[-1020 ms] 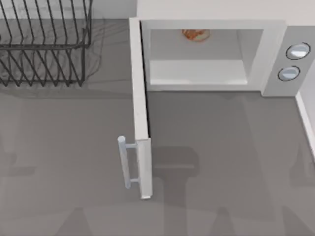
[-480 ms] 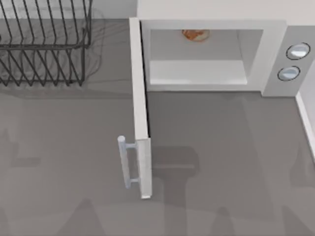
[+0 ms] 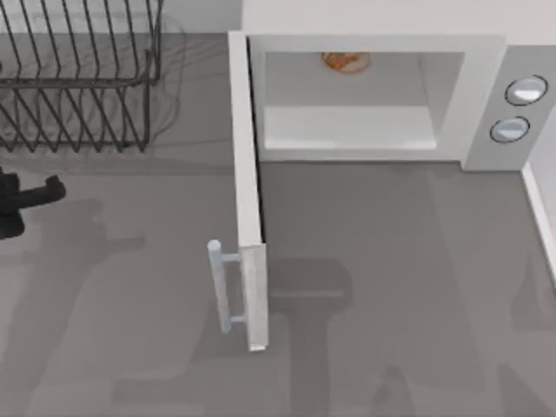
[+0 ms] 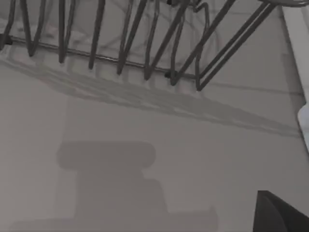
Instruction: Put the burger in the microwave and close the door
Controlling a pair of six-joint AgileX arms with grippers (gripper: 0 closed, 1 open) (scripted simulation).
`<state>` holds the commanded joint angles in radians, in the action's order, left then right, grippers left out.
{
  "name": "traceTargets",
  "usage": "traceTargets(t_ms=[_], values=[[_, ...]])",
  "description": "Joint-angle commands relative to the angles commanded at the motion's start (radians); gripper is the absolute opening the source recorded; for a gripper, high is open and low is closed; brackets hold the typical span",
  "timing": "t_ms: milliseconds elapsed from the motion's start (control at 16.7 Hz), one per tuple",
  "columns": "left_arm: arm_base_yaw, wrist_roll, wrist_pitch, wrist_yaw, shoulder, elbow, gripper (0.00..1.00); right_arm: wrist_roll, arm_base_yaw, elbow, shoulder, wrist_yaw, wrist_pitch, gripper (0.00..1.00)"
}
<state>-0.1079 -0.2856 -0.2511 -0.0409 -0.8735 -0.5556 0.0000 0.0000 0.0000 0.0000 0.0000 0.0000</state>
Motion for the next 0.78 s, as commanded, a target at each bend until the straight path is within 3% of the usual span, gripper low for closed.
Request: traceTargets(t_ms=[240,420,540,780], values=[[-0.336,-0.111,-0.197,0.272,-0.165,-0.149,0.0,0.0,0.0,0.0,0.0,0.0,0.0,1.0],[-0.486,-0.164,-0.29,0.415,-0.224,-0.22,0.0,0.0,0.0,0.0,0.0,0.0,0.0,1.0],[-0.532,-0.181,-0.32,0.462,-0.239,-0.243,0.0,0.0,0.0,0.0,0.0,0.0,0.0,1.0],[-0.539,-0.184,-0.325,0.468,-0.241,-0.247,0.0,0.0,0.0,0.0,0.0,0.0,0.0,1.0]])
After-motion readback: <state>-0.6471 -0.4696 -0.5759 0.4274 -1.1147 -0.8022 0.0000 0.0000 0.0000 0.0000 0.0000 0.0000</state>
